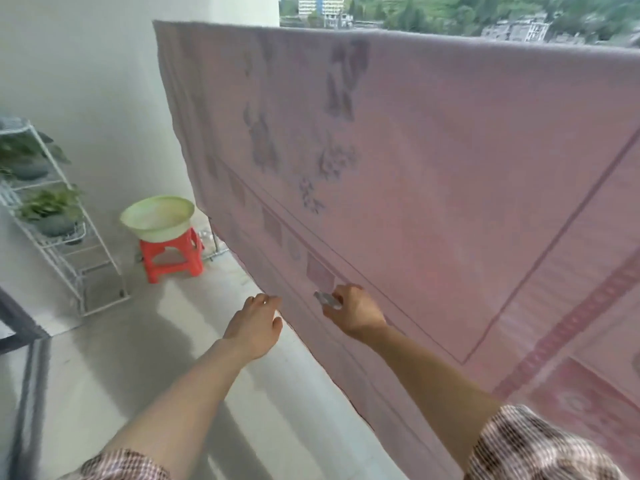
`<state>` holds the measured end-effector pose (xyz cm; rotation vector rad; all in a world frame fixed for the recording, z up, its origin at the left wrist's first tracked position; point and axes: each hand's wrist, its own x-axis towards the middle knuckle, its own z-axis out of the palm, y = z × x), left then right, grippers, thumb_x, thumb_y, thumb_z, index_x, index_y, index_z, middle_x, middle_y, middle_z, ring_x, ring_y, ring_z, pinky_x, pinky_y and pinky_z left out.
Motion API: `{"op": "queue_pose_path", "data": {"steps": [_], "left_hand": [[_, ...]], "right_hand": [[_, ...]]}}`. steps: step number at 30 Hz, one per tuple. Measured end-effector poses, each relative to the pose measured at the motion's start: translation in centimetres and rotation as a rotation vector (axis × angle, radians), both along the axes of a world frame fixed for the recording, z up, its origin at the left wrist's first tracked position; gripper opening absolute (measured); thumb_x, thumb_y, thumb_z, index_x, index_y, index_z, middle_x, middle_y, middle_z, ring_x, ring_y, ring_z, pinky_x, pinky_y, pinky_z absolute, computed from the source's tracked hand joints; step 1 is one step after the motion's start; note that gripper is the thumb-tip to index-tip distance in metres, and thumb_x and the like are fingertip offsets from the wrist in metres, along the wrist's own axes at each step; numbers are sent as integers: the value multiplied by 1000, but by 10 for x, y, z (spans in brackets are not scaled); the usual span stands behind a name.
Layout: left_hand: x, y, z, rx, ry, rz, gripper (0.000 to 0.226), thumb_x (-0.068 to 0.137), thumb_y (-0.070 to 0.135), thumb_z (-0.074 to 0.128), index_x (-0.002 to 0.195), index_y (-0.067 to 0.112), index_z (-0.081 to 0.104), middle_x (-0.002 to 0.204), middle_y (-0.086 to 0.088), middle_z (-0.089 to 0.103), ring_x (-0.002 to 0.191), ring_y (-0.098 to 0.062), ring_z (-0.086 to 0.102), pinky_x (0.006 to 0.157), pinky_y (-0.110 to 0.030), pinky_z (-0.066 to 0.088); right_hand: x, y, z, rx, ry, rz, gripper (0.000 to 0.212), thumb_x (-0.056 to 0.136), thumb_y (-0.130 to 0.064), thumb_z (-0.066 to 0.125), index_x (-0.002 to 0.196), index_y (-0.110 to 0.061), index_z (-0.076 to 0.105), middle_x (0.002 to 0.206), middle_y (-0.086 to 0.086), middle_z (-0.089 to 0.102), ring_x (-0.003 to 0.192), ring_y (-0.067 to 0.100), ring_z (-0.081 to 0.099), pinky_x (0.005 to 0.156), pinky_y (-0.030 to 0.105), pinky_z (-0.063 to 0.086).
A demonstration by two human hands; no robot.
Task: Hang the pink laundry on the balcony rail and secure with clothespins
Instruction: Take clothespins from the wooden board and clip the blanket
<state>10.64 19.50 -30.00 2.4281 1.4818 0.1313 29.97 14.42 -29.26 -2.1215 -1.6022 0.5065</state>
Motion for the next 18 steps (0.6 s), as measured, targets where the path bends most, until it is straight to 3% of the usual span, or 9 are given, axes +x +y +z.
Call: {"op": "queue_pose_path", "data": {"steps": [3, 6, 9, 13, 15, 18], "left_hand": [[-24, 79, 20, 8, -108, 108, 41, 95, 23, 42, 136, 21, 43, 140, -1, 44, 130, -21, 36, 101, -37, 40], [-51, 153, 37, 22, -207, 216, 40, 95, 24, 44, 135, 22, 45, 139, -3, 46, 131, -22, 37, 101, -35, 38], [-80, 231, 51, 25, -334, 311, 41, 94, 22, 48, 134, 19, 46, 135, -6, 50, 128, -25, 42, 98, -33, 36], [-128, 345, 65, 32, -458, 315, 31, 90, 20, 53, 121, 19, 56, 106, -2, 59, 108, -25, 54, 78, -27, 36], [-155, 404, 73, 13, -526, 322, 31, 91, 21, 55, 122, 21, 56, 109, -1, 60, 106, -22, 56, 80, -27, 40], [-196, 490, 84, 38, -539, 306, 34, 90, 24, 57, 124, 21, 57, 115, -4, 61, 106, -22, 57, 89, -29, 43]], "right_hand": [[-22, 98, 18, 1, 125, 10, 31, 81, -34, 61, 60, -18, 46, 67, 2, 53, 65, 23, 48, 55, 29, 33], [-54, 187, 39, 41, 300, 4, 27, 79, -31, 67, 67, -7, 62, 66, 6, 59, 56, 17, 46, 54, 27, 34], [-88, 270, 63, 90, 435, 44, 22, 79, -26, 70, 71, -5, 71, 58, -1, 56, 48, 10, 42, 50, 24, 31], [-135, 390, 84, 138, 648, 84, 14, 78, -21, 73, 68, -13, 66, 67, 1, 59, 61, 14, 50, 60, 27, 38], [-159, 452, 94, 155, 744, 116, 9, 79, -17, 72, 79, -13, 65, 74, 5, 63, 63, 16, 56, 62, 27, 43], [-196, 541, 108, 149, 885, 129, 28, 77, -14, 74, 99, -7, 58, 84, 12, 67, 67, 21, 63, 64, 28, 51]]}}
